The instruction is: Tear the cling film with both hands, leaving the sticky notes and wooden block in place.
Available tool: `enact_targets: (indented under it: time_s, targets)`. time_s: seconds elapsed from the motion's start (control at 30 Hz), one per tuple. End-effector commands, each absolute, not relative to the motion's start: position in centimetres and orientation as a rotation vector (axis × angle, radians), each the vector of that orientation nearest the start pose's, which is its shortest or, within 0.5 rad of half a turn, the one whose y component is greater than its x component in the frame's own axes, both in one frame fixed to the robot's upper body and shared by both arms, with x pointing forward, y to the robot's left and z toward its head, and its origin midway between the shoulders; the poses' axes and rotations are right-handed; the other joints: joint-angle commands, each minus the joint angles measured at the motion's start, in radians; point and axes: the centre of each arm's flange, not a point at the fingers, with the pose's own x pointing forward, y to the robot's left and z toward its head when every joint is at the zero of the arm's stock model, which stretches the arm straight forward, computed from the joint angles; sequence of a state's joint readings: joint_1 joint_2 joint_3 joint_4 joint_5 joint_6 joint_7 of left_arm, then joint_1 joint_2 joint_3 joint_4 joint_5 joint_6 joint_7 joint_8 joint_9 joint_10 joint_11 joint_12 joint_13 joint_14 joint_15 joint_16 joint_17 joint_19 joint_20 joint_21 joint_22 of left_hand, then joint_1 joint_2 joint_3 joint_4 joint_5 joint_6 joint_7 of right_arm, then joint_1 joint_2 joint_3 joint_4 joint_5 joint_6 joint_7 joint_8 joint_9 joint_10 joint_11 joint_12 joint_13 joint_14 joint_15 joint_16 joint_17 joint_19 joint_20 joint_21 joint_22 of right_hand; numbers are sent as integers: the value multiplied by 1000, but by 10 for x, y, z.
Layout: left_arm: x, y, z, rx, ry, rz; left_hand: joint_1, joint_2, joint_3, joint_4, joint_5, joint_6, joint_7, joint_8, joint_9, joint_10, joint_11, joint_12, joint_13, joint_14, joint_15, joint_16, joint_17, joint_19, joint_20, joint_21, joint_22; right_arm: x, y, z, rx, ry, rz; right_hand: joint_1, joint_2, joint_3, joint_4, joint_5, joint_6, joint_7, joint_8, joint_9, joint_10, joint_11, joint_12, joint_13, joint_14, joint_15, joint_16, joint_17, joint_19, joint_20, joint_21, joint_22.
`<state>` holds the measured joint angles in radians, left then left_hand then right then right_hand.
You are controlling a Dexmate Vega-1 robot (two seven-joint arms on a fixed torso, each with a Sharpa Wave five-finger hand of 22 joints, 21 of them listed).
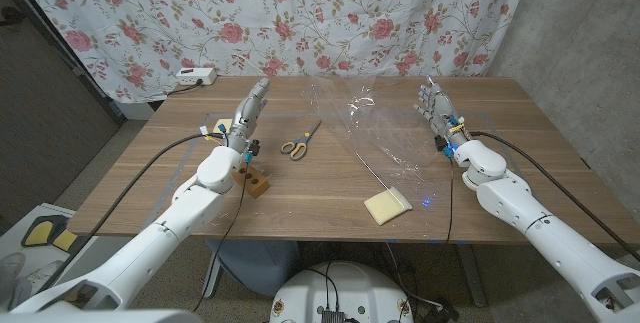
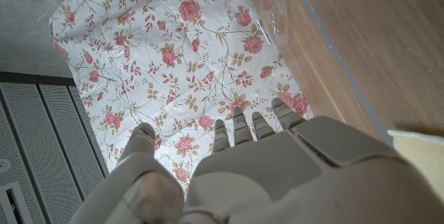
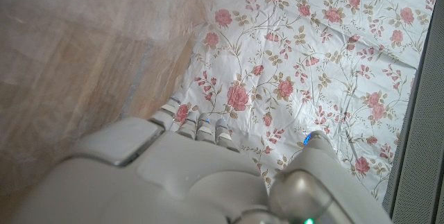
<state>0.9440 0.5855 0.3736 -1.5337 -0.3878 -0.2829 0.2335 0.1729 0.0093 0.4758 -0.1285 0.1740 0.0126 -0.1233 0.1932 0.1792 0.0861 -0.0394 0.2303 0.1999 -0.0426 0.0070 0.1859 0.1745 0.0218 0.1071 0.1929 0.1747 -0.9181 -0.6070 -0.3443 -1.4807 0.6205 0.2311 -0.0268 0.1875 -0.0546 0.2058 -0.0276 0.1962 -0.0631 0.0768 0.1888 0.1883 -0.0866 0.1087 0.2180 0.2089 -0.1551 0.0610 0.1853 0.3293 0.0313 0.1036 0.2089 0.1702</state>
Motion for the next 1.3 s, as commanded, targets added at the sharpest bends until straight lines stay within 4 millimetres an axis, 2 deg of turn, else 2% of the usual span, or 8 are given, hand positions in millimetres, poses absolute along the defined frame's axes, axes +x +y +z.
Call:
enact_targets:
  time_s: [0.03, 0.3, 0.5, 0.53, 0.63, 0.7, 1.03, 1.3]
  targets:
    - [598, 273, -11, 208, -705, -11, 11, 0, 4, -5, 0, 6, -1, 4, 3, 8, 5, 9, 3, 5, 1, 9, 4, 7, 3, 8, 2, 621, -301, -13, -61, -612, 194, 6, 11, 6, -1, 4, -4, 6, 4, 3, -3, 8, -1, 2, -7, 4, 4, -2, -7, 5, -4, 1]
    - [594, 266, -12, 254, -667, 42, 22, 6, 9, -11, 1, 20, 18, 8, 4, 32, 5, 17, 4, 11, 7, 9, 4, 9, 4, 7, 2, 619, -307, -14, -67, -613, 193, 8, 14, 7, -4, 3, -4, 5, 4, 3, -5, 7, -2, 2, -10, 6, 4, -5, -10, 6, -7, 1]
    - [589, 262, -7, 298, -645, 85, 28, 6, 11, -15, 0, 18, 12, 6, 4, 45, -2, 22, 5, 19, 5, 10, 4, 13, 4, 8, 2, 617, -310, -13, -72, -622, 190, 10, 15, 8, -5, 2, -5, 6, 4, 3, -5, 6, -3, 2, -12, 7, 4, -8, -10, 8, -8, 1]
    - [589, 262, -7, 301, -637, 97, 30, 1, 9, -17, 0, 18, 12, 5, 4, 50, 0, 23, 5, 28, 2, 13, 4, 19, -1, 10, 2, 616, -310, -13, -76, -620, 188, 10, 16, 8, -5, 2, -6, 6, 4, 3, -5, 6, -3, 2, -13, 6, 4, -8, -11, 8, -8, 1]
    - [588, 261, -7, 288, -614, 117, 36, -26, -2, -26, 2, 28, 26, 6, 3, 75, 10, 30, 7, 48, -20, 13, 4, 42, -57, 14, 1, 616, -312, -12, -86, -622, 189, 12, 17, 9, -7, 1, -6, 6, 5, 3, -5, 14, -3, 1, -14, 18, 4, -11, -10, 8, -9, 1]
    - [588, 260, -6, 296, -605, 134, 40, -30, -3, -27, 3, 33, 33, 7, 3, 83, 10, 32, 7, 54, -25, 14, 4, 49, -68, 15, 1, 615, -312, -11, -90, -624, 193, 12, 18, 9, -7, 1, -6, 7, 5, 3, -5, 15, -3, 1, -15, 19, 4, -12, -11, 10, -10, 1]
    - [585, 250, -4, 387, -616, 189, 49, -43, -9, -30, 6, 55, 61, 12, 4, 108, 11, 38, 8, 70, -32, 13, 3, 56, -74, 12, 0, 618, -310, -7, -117, -637, 218, 15, 21, 8, -12, -1, -25, 7, 0, 3, -13, 4, -6, 2, -38, 18, 0, -21, -35, 32, -20, 2]
    - [585, 244, -4, 493, -618, 237, 64, -41, -6, -31, 9, 63, 68, 13, 4, 127, -8, 43, 8, 79, -33, 12, 3, 59, -75, 10, 0, 620, -311, -5, -110, -642, 229, 15, 22, 8, -12, -2, -31, 7, -1, 4, -14, 4, -7, 2, -41, 21, 1, -23, -39, 37, -21, 2]
